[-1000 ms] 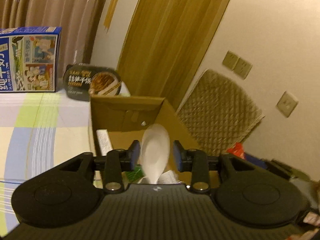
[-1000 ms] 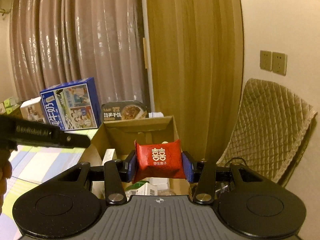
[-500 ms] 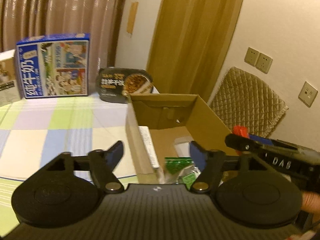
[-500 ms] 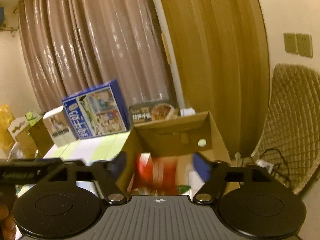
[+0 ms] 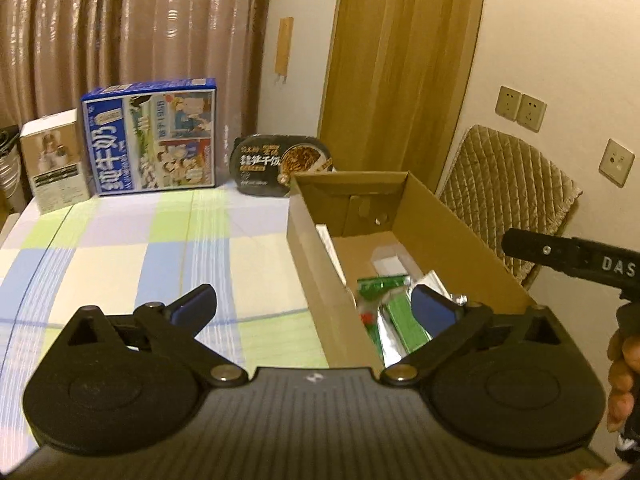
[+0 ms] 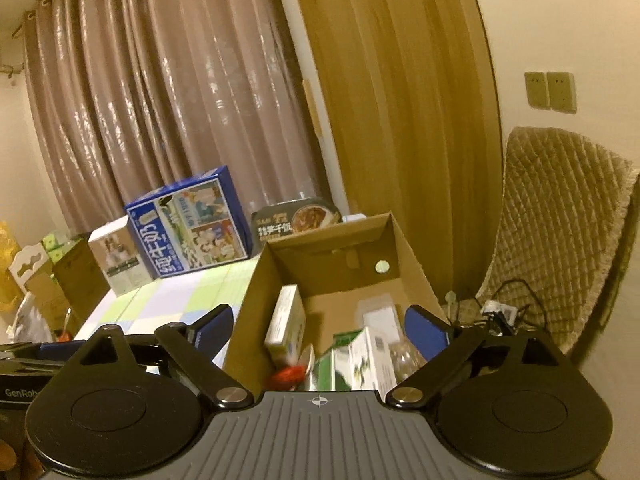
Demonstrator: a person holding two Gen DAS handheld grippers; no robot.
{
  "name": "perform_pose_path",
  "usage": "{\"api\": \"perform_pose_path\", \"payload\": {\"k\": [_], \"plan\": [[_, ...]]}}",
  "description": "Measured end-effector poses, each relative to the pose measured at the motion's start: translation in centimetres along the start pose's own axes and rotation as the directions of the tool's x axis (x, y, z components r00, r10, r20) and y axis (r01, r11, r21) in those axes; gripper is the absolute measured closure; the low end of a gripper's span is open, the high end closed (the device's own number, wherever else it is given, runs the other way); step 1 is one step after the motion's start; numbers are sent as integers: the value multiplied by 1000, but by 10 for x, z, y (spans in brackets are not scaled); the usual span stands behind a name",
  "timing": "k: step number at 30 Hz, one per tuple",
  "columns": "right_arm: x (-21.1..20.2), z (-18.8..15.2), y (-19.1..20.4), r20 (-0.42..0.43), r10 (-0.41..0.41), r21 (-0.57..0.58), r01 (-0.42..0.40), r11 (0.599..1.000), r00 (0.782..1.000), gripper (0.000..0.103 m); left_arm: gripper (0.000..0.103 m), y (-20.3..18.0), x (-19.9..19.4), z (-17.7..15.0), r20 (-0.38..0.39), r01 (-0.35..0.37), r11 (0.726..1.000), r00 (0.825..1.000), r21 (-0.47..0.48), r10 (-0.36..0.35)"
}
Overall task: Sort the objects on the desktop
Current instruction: 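Open both grippers to drop the spoon and red packet into the box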
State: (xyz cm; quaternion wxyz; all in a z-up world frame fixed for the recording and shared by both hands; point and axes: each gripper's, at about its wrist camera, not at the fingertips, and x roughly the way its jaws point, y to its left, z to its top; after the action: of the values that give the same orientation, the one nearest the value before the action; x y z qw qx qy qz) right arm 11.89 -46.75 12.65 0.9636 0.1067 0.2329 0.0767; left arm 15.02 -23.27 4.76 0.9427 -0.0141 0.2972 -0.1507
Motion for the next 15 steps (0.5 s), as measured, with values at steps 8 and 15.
{"api": "perform_pose_path", "payload": {"k": [8, 15], "plan": [[-47, -15, 13, -33, -28, -37, 27, 999, 999, 2, 1, -16, -45, -23, -79, -20, 999, 997, -39, 17], [-83, -27, 16, -81, -66, -56, 62, 996, 995, 2, 1, -38, -78, -43, -123, -50, 998, 991, -24, 47]]}}
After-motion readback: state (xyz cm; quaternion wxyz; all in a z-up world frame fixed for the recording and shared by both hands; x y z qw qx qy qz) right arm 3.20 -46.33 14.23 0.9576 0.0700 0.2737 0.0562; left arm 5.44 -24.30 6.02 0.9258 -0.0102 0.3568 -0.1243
